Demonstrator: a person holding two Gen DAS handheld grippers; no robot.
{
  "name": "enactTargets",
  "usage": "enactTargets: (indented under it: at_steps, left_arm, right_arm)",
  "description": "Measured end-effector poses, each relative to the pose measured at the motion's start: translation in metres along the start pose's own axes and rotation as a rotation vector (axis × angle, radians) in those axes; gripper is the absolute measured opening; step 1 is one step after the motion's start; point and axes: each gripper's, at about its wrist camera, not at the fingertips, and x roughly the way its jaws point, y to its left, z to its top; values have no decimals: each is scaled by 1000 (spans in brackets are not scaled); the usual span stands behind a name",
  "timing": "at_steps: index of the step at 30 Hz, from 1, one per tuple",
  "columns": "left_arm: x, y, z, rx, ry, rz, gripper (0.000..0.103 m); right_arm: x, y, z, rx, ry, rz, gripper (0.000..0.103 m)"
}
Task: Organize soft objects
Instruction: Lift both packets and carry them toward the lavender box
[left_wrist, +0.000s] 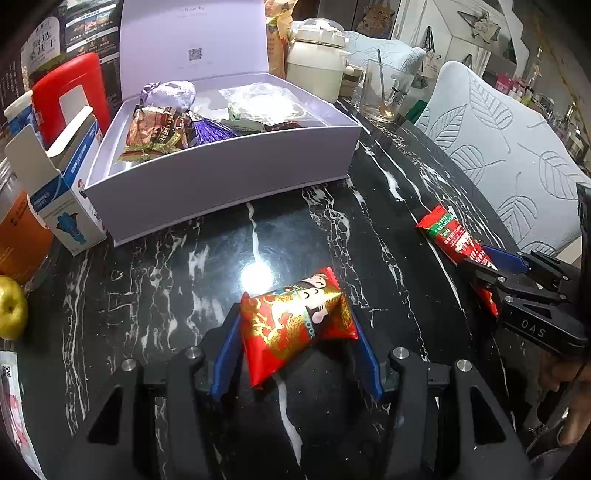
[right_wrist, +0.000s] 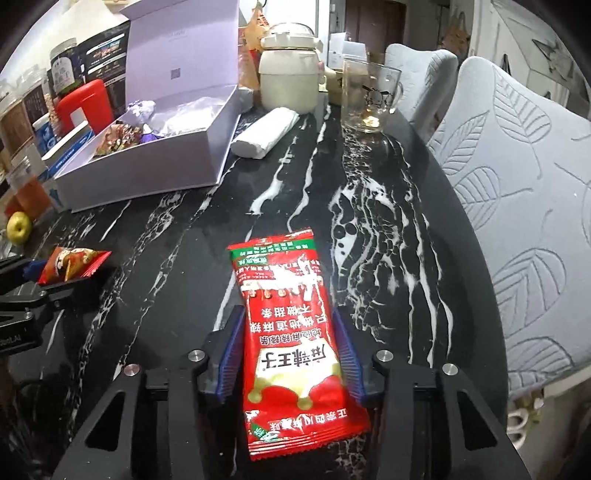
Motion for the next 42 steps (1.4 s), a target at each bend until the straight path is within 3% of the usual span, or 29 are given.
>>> enactTargets:
  at_steps: [6,21,42]
  left_arm:
    - [-5,0,-3,3,2,-6,55]
    - [-34,5,-15,-4,-45,-21,55]
    - [-101,45,-31,-70,-154,42,55]
  right_arm:
    - [-8,-4,-5,63,-25,53,44]
    - [-42,23,-20,79,-75,91,44]
    - [-97,73,-34,130,-198,226,44]
